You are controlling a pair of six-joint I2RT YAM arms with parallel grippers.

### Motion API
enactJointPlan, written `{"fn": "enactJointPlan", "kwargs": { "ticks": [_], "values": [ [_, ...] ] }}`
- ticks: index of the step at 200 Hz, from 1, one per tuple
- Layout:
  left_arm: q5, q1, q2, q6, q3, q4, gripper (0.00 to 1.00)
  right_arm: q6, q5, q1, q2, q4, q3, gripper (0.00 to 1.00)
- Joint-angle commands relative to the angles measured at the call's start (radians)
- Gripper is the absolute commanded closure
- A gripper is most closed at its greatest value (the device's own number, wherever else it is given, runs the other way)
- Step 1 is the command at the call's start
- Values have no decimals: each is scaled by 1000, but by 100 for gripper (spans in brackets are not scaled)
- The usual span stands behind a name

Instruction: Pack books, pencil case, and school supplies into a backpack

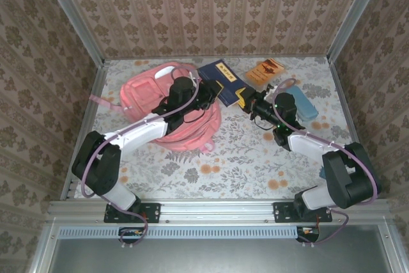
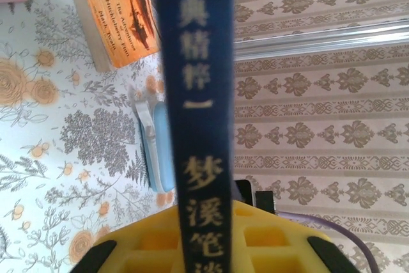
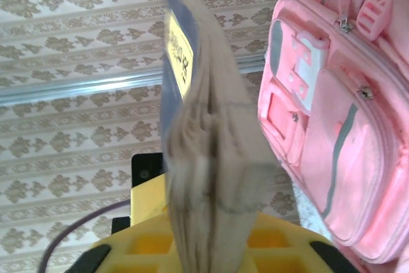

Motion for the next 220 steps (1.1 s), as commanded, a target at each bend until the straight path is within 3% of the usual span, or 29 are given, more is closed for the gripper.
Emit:
{"fn": "enactJointPlan", "kwargs": {
  "ticks": [1,21,36,64,112,164,220],
  "values": [
    [28,12,-60,34,-23,-57,59,-101,57,-5,-82,-175,47,93],
    [9,34,-99,91,-33,-209,33,-243,104,-5,-157,-380,76,97],
    [-40,50,-136,176,-26,-377,19,-349,136,-14,-214,-529,100,98],
    [-129,68,-176,426,28,-647,5,-532,199,-47,-301,-812,160,98],
    [-243,73,-126,863,173,-990,3,-738,279,-85,-391,-1095,225,97],
    [-343,72,-7,1109,266,-1120,3,-779,281,-88,-410,-1154,237,98],
    [-388,69,171,1255,349,-1164,26,-767,269,-89,-401,-1149,220,98]
  ]
}}
